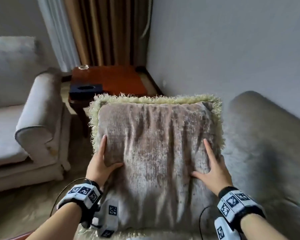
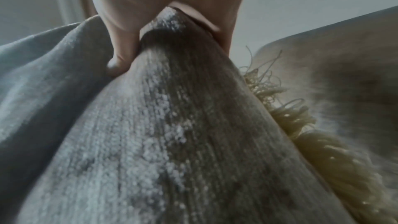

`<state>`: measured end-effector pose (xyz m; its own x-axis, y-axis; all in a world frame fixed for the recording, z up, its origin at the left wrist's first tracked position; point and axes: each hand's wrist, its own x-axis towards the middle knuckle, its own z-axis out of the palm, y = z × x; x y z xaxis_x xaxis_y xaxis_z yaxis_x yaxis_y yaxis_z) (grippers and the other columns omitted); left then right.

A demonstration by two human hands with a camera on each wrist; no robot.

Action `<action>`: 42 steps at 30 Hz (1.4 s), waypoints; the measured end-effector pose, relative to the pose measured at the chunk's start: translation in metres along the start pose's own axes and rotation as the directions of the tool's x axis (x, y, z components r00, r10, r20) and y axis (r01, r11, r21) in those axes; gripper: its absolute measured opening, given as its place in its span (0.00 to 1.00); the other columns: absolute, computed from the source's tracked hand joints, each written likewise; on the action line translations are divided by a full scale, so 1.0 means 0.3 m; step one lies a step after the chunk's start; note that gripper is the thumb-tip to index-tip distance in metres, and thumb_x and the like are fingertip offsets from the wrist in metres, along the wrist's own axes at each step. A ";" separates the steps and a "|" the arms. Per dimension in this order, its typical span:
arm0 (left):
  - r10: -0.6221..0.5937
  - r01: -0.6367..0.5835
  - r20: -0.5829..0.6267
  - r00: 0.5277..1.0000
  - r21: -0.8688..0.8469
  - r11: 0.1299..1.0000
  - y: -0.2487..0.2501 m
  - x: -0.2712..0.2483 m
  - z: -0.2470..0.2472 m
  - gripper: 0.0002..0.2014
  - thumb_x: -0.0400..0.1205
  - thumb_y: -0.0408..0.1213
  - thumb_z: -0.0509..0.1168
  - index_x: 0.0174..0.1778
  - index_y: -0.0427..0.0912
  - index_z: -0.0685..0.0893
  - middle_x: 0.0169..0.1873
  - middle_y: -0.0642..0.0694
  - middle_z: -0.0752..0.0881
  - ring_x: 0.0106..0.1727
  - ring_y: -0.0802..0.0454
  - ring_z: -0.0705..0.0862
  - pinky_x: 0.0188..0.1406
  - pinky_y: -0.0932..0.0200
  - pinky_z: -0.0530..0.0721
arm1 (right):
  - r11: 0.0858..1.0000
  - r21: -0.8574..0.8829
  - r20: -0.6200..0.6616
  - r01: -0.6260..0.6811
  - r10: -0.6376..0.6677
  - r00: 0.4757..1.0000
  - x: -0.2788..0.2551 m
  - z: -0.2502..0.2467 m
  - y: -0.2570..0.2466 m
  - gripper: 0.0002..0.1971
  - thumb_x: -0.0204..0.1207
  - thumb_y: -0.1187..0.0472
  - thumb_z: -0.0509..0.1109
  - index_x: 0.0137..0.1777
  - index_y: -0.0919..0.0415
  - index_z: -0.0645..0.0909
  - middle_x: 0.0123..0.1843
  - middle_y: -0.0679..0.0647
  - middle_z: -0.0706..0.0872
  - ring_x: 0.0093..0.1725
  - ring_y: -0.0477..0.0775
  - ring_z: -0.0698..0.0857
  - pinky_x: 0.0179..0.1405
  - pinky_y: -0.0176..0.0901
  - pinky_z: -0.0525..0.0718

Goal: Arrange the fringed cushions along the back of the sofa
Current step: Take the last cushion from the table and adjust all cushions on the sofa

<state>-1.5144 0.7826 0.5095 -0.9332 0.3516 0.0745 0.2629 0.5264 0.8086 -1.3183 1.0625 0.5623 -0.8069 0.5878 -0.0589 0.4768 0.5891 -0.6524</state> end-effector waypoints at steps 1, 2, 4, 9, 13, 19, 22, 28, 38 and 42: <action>0.034 -0.034 0.037 0.999 0.000 0.999 0.039 0.049 0.079 0.57 0.62 0.38 0.82 0.81 0.51 0.52 0.76 0.45 0.70 0.72 0.43 0.75 0.66 0.55 0.73 | 0.999 0.013 -0.036 -0.046 0.046 0.998 0.000 -0.040 0.054 0.57 0.66 0.61 0.80 0.77 0.28 0.39 0.81 0.43 0.58 0.36 0.44 0.83 0.29 0.28 0.81; 0.063 -0.063 0.082 0.995 -0.002 0.998 0.078 0.095 0.165 0.57 0.62 0.38 0.82 0.81 0.52 0.52 0.77 0.45 0.69 0.72 0.42 0.74 0.68 0.51 0.74 | 0.996 0.012 -0.086 -0.091 0.091 0.992 -0.002 -0.077 0.106 0.58 0.66 0.60 0.80 0.76 0.26 0.38 0.81 0.42 0.57 0.41 0.51 0.86 0.34 0.33 0.85; 0.121 -0.122 0.178 0.977 -0.008 0.993 0.150 0.178 0.322 0.57 0.62 0.41 0.82 0.81 0.56 0.51 0.77 0.43 0.69 0.72 0.39 0.74 0.69 0.42 0.75 | 0.985 0.027 -0.169 -0.168 0.170 0.971 -0.017 -0.133 0.197 0.57 0.65 0.59 0.80 0.75 0.24 0.39 0.81 0.45 0.61 0.49 0.60 0.86 0.46 0.44 0.87; 0.217 -0.228 0.385 0.897 -0.016 0.973 0.300 0.330 0.629 0.55 0.62 0.42 0.81 0.79 0.62 0.53 0.73 0.39 0.75 0.66 0.36 0.79 0.63 0.43 0.80 | 0.920 0.102 -0.334 -0.379 0.391 0.858 -0.065 -0.150 0.391 0.59 0.62 0.56 0.82 0.74 0.23 0.38 0.82 0.48 0.60 0.68 0.61 0.78 0.53 0.47 0.82; 0.307 -0.304 0.507 0.805 -0.091 0.948 0.378 0.431 0.836 0.55 0.63 0.38 0.82 0.79 0.64 0.55 0.71 0.39 0.74 0.64 0.41 0.79 0.63 0.46 0.78 | 0.836 0.234 -0.425 -0.496 0.547 0.721 -0.072 -0.094 0.512 0.60 0.58 0.57 0.84 0.74 0.28 0.39 0.81 0.58 0.61 0.76 0.59 0.68 0.71 0.47 0.69; 0.400 -0.562 0.706 0.584 -0.004 0.827 0.337 0.511 1.062 0.66 0.59 0.41 0.82 0.75 0.72 0.35 0.72 0.30 0.66 0.66 0.35 0.74 0.66 0.35 0.76 | 0.702 0.169 -0.260 -0.692 0.709 0.655 -0.069 0.057 0.650 0.62 0.61 0.51 0.82 0.72 0.27 0.29 0.84 0.55 0.39 0.78 0.58 0.67 0.73 0.40 0.72; 0.348 -0.727 0.796 0.495 0.159 0.668 0.335 0.495 1.126 0.64 0.59 0.62 0.76 0.76 0.67 0.29 0.82 0.41 0.42 0.83 0.41 0.47 0.75 0.29 0.57 | 0.649 0.179 -0.264 -0.740 0.756 0.599 -0.051 0.093 0.672 0.63 0.63 0.52 0.81 0.73 0.26 0.27 0.83 0.59 0.34 0.78 0.59 0.68 0.61 0.40 0.83; 0.311 -0.816 0.831 0.461 0.260 0.516 0.332 0.449 1.212 0.61 0.57 0.75 0.66 0.73 0.69 0.28 0.82 0.40 0.39 0.83 0.45 0.40 0.73 0.21 0.50 | 0.627 0.133 -0.303 -0.767 0.763 0.571 0.002 0.171 0.702 0.63 0.65 0.51 0.79 0.69 0.26 0.21 0.83 0.64 0.38 0.82 0.60 0.58 0.71 0.47 0.75; 0.348 -0.835 0.817 0.461 0.267 0.480 0.423 0.476 1.194 0.50 0.60 0.75 0.62 0.78 0.60 0.60 0.75 0.38 0.65 0.75 0.38 0.67 0.72 0.35 0.66 | 0.596 0.295 -0.393 -0.746 0.788 0.474 -0.048 0.191 0.744 0.60 0.60 0.48 0.82 0.75 0.31 0.34 0.77 0.63 0.62 0.72 0.59 0.71 0.54 0.41 0.80; 0.529 -0.907 0.762 0.372 0.177 0.383 0.575 0.552 1.275 0.46 0.58 0.77 0.56 0.70 0.56 0.70 0.64 0.38 0.75 0.64 0.36 0.77 0.65 0.33 0.73 | 0.596 0.370 -0.310 -0.713 0.803 0.510 -0.079 0.155 0.771 0.62 0.54 0.44 0.83 0.72 0.31 0.33 0.62 0.54 0.64 0.65 0.55 0.73 0.49 0.35 0.70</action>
<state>-1.5298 1.2278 0.4379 -0.0216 0.9997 0.0109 0.9902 0.0198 0.1383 -1.2053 1.1591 0.3777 0.0791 0.9442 -0.3198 0.7299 -0.2734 -0.6265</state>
